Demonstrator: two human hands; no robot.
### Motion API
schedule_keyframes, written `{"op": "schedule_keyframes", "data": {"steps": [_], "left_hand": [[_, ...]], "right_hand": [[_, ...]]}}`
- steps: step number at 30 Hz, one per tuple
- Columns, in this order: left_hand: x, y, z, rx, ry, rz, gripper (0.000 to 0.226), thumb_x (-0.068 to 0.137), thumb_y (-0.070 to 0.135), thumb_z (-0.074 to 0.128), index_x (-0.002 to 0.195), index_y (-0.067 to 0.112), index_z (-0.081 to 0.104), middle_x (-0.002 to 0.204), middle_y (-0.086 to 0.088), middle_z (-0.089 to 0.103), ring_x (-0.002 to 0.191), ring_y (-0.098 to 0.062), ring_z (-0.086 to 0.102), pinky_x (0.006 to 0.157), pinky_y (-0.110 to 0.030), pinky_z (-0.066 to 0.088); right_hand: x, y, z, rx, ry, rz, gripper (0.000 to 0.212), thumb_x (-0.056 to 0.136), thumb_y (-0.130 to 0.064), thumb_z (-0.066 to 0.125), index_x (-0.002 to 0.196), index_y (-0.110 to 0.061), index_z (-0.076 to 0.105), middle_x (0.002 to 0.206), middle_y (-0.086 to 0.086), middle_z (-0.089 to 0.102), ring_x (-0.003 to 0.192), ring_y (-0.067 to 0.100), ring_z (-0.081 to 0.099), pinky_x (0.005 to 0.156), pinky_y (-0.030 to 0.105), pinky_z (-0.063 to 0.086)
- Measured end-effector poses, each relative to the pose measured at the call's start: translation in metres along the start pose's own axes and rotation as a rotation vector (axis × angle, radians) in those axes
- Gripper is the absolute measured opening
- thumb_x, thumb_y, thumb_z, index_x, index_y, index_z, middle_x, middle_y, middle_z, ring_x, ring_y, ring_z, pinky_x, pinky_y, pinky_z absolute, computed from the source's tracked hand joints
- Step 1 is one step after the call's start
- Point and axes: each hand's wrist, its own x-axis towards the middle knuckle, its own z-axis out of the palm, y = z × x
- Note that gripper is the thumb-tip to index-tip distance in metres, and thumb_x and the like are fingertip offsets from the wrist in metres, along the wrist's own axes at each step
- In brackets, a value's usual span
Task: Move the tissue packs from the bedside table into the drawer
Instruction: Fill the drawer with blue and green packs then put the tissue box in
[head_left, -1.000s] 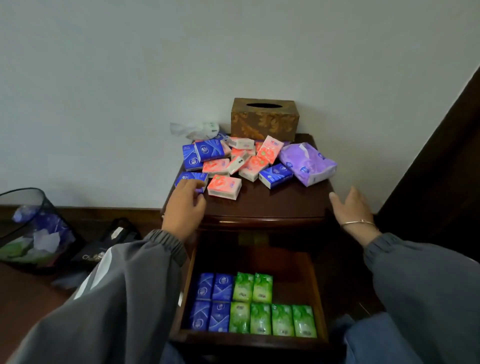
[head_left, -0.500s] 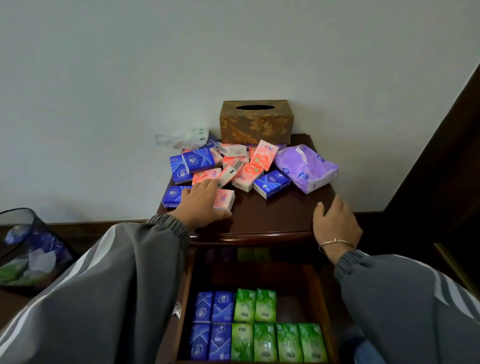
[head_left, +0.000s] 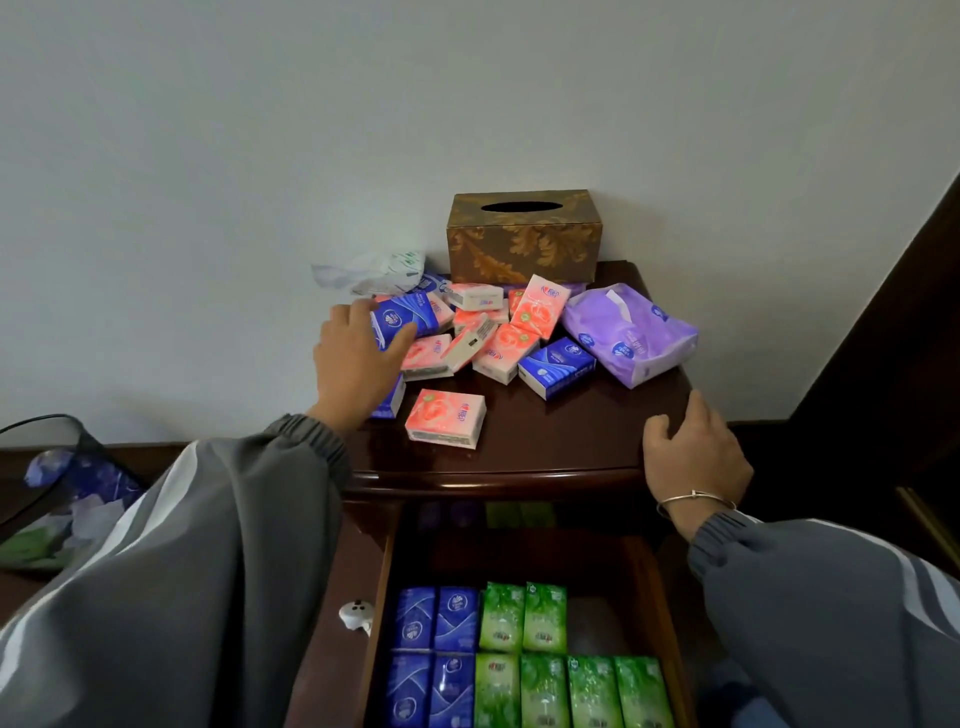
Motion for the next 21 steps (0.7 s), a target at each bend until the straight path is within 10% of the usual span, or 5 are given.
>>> {"op": "schedule_keyframes", "data": {"steps": [6,21], "left_hand": [[0.048,-0.009,0.028,-0.095,-0.209,-0.501,0.111,0.072,0.073,0.058,0.146,0.001,0.016,0.148,-0.022,0.03,0.134,-0.04,0.034,0.112,-0.052,0.027],[0.059,-0.023,0.047,-0.323,-0.15,-0.566,0.105,0.056,0.062,0.078,0.133,0.005,0.035,0.136,-0.014,0.047,0.123,-0.034,0.048,0.104,-0.05,0.04]], "right_hand": [[0.0,0.001,0.0,0.007,-0.001,0.007,0.055,0.085,-0.027,0.048,0.137,-0.01,0.042,0.133,0.016,0.052,0.112,0.039,0.053,0.08,0.043,0.045],[0.001,0.002,0.005,0.019,0.055,0.011,0.054,0.082,-0.026,0.05,0.134,-0.012,0.047,0.13,0.015,0.055,0.11,0.04,0.055,0.08,0.044,0.046]]}}
